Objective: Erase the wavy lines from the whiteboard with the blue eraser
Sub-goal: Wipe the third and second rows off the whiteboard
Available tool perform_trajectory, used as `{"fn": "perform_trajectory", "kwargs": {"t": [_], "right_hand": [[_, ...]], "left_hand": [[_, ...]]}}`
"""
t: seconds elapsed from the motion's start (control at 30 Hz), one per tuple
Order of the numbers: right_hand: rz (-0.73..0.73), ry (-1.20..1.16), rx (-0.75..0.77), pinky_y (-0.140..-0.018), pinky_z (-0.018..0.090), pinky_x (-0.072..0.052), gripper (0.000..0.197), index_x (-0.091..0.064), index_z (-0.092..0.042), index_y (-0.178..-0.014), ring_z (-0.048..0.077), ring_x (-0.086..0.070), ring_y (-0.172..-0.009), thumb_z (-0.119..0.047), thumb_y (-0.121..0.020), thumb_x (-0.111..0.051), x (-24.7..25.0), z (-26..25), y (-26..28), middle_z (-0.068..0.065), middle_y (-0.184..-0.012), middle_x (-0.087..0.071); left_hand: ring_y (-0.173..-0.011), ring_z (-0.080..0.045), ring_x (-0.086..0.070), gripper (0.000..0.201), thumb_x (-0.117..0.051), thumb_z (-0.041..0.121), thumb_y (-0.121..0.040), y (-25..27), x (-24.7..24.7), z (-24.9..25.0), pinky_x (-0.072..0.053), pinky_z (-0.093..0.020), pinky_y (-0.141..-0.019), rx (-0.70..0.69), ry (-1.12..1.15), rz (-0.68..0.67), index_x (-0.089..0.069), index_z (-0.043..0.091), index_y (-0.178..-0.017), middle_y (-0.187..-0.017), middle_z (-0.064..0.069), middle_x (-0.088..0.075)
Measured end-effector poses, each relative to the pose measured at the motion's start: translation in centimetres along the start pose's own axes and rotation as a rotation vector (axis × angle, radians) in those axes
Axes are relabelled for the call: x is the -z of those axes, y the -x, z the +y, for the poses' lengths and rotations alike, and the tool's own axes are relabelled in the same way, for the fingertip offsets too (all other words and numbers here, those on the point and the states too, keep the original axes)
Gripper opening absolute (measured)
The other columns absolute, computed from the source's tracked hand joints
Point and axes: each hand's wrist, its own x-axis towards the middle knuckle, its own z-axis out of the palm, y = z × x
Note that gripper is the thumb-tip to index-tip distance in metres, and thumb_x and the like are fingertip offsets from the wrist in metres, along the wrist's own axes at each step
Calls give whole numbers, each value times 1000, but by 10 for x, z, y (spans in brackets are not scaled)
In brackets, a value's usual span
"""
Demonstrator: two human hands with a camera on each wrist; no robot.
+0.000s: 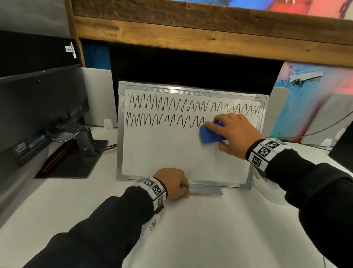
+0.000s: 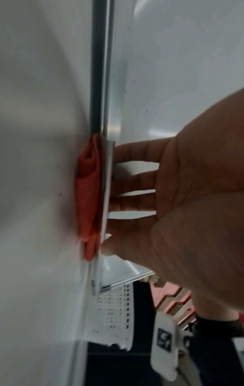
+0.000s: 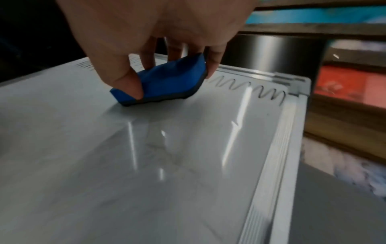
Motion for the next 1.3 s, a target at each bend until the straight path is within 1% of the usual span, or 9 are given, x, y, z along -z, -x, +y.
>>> {"fn": "perform_trajectory", "kwargs": {"t": [0.1,0.27,0.43,0.6,0.7,0.8,1.07,1.17,1.3], "right_hand": [[54,-49,-110,-93,47,-40,67,-43,-23,-141,30,-50,-107,-33,-79,-66,4,8,-4,7,-127,-50],[24,-18,-15,-90,45,-43,71,-40,-22,-143,29,-51,-107,-37,-78,-65,3,5,-5,5,-129,-51],[67,-21,27,-91,48,-44,64,-45,-27,-141,32,-52,-109,-31,-81,-67,4,6,-7,9,-129,-53],[113,-43,-24,-93,51,-43,63,-47,-26,-140,36,-52,-111,-28,-81,-68,4,7,-10,11,-132,-55],[71,-10,73,-94,51,-43,63,-48,-27,-140,34,-52,-111,-30,-80,-68,-2,1,-7,9,-134,-54],[93,-38,-13,-95,50,-40,62,-46,-28,-141,34,-51,-113,-29,-82,-66,-1,4,-8,8,-135,-53],[117,-43,-25,-94,50,-42,63,-45,-28,-141,34,-51,-111,-30,-82,-67,-2,4,-9,9,-134,-53],[67,13,113,-91,49,-44,62,-48,-28,-139,33,-53,-109,-30,-81,-68,-7,-5,-7,8,-133,-54],[109,-26,-4,-95,51,-42,63,-43,-29,-142,35,-51,-114,-30,-84,-65,-2,-1,-15,10,-137,-51]], "left_hand": [[-101,-9,-56,27,-55,49,-90,7,13,-12,-44,-27,-85,73,184,224,-70,35,-108,-109,16,-57],[-122,-16,-37,37,-64,35,-88,21,36,-42,-38,-34,-102,233,274,934,-58,26,-124,-128,4,-44],[-139,-26,-30,59,-65,35,-89,24,41,-80,-31,-49,-112,621,554,1173,-39,18,-139,-150,-5,-34],[-131,-31,-45,53,-42,42,-101,26,25,-92,-35,-42,-108,871,1074,1023,-39,11,-144,-144,-11,-45],[-130,-34,-44,57,-23,43,-105,28,18,-92,-31,-38,-109,908,1101,963,-49,4,-137,-141,-18,-50],[-131,-37,-42,62,-15,43,-105,29,12,-95,-29,-40,-110,966,1124,922,-48,2,-138,-142,-23,-47],[-129,-40,-43,60,-12,39,-106,33,6,-96,-30,-41,-108,994,1050,854,-45,-1,-136,-139,-28,-46],[-131,-39,-42,60,-12,39,-106,33,4,-98,-28,-41,-110,999,1019,825,-44,1,-139,-142,-26,-45],[-134,-38,-39,63,-10,40,-106,35,3,-99,-26,-40,-112,994,1027,815,-44,-1,-140,-144,-24,-44]]}}
